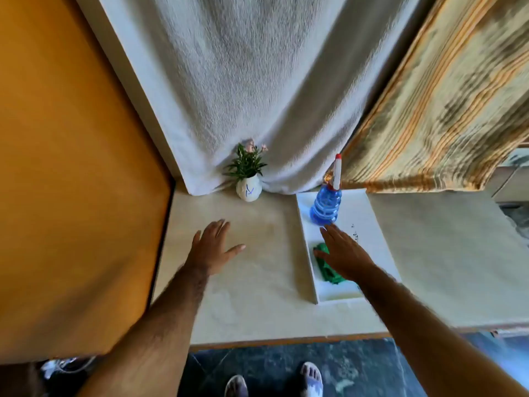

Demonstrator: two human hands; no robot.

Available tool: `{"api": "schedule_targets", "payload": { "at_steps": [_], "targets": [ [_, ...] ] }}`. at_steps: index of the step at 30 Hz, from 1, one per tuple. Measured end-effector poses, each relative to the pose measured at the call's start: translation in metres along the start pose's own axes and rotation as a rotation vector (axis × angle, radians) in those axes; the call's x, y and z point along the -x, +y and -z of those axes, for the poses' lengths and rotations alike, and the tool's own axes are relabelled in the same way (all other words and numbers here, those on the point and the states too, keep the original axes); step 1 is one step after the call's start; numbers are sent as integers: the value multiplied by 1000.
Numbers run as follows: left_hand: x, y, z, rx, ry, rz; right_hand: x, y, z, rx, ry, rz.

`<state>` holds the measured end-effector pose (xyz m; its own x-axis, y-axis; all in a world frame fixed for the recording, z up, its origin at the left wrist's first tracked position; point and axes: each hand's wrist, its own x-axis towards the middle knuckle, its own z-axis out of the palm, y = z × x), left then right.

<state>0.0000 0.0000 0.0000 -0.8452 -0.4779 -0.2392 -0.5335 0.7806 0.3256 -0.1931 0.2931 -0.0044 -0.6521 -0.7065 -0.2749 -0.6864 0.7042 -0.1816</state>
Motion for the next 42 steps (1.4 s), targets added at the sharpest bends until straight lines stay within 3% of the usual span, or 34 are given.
{"api": "schedule_targets", "payload": {
  "at_steps": [5, 10, 15, 18, 21, 25, 29, 42],
  "targets": [
    [4, -16, -51, -2, -110, 106, 6, 16, -36, -19, -7, -38],
    [11, -29, -84, -90, 9, 33, 7, 22, -71, -12, 45, -59],
    [15, -36, -104, -153, 136, -17, 6, 22, -81, -173, 60, -73],
    [14, -39, -110, -188, 147, -25, -3, 19, -63, -423, 153, -172],
    [12, -42, -115, -187, 159, -26, -32, 15, -25, -682, 384, -317],
    [12, -45, -120, -200, 174, -32, -82, 13, 32, -906, 618, -253],
    [11, -47, -122, -207, 192, -34, -117, 16, 55, -945, 646, -160],
    [9, -51, -128, -227, 186, -16, -132, 10, 55, -1146, 793, -261]
  ]
}}
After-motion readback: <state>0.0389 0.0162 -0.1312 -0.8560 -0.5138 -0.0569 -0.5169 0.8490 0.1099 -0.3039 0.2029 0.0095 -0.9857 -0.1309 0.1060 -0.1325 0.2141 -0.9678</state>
